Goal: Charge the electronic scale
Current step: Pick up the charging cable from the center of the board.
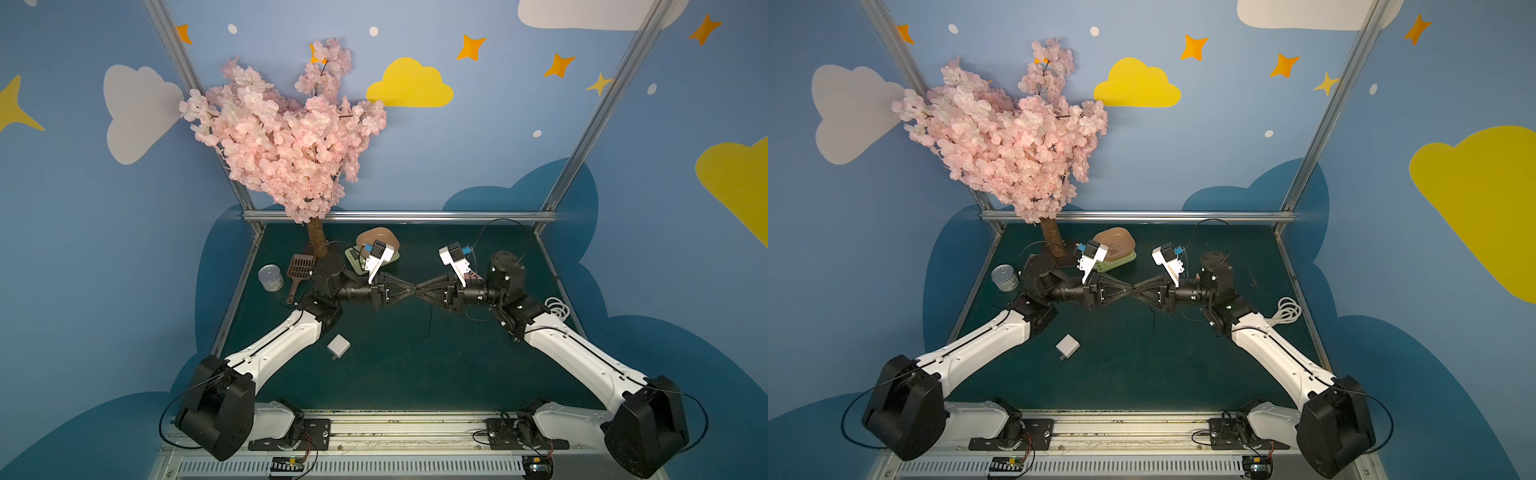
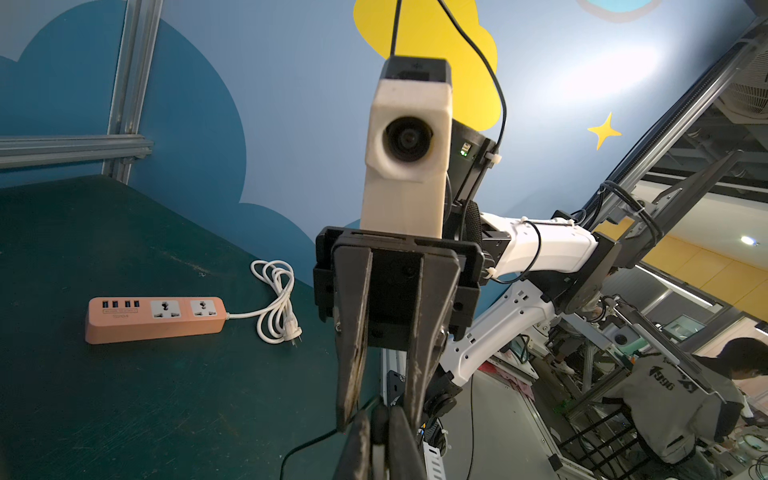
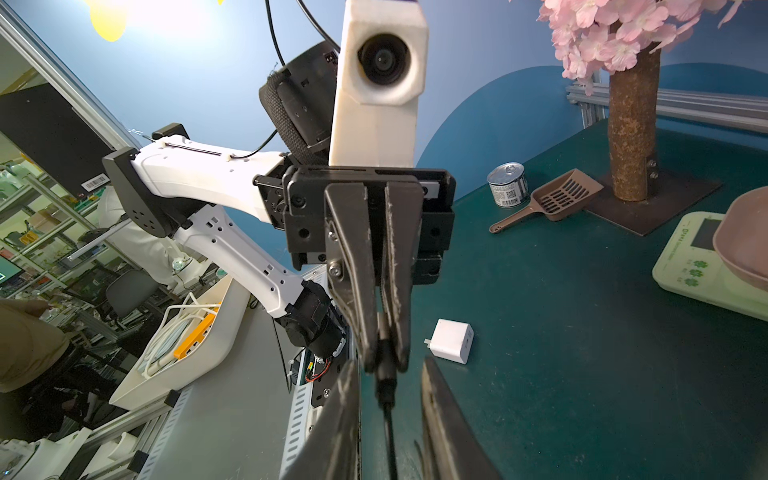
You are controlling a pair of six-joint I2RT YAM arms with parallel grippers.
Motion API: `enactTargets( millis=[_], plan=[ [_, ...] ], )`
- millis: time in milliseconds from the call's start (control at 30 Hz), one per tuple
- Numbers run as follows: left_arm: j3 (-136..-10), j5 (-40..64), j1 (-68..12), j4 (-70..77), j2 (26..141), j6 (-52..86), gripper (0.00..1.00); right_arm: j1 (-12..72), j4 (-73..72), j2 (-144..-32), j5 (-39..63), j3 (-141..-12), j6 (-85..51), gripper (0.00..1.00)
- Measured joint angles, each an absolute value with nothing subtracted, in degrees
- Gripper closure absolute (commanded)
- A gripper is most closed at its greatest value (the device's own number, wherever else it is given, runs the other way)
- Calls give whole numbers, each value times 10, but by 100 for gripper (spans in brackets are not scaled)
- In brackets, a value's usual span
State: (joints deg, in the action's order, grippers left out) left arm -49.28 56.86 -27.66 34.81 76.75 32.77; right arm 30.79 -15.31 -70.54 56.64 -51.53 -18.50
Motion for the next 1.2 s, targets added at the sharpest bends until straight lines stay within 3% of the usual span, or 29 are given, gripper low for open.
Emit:
enactTargets(
  millis=[233,633,667,800,867,967,1200],
  plan=[
    [-493,567,-275,360,769,333,89,304,-172,-707,571,-514,-194,97],
    [-493,557,-274,370,771,341,88,300,-212,-721,582,-511,-210,98],
    [-493,555,-274,371,771,341,83,300,-213,-722,582,-511,-210,99],
    [-492,553,-277,377,771,338,39,300,-216,-728,582,-509,-210,100],
    [-491,549,-278,371,769,333,27,298,-216,-728,582,-505,-210,100],
    [-491,499,-269,311,753,316,22,285,-214,-728,580,-502,-210,100],
    [-492,234,-261,55,654,279,18,243,-208,-737,572,-494,-224,100]
  ],
)
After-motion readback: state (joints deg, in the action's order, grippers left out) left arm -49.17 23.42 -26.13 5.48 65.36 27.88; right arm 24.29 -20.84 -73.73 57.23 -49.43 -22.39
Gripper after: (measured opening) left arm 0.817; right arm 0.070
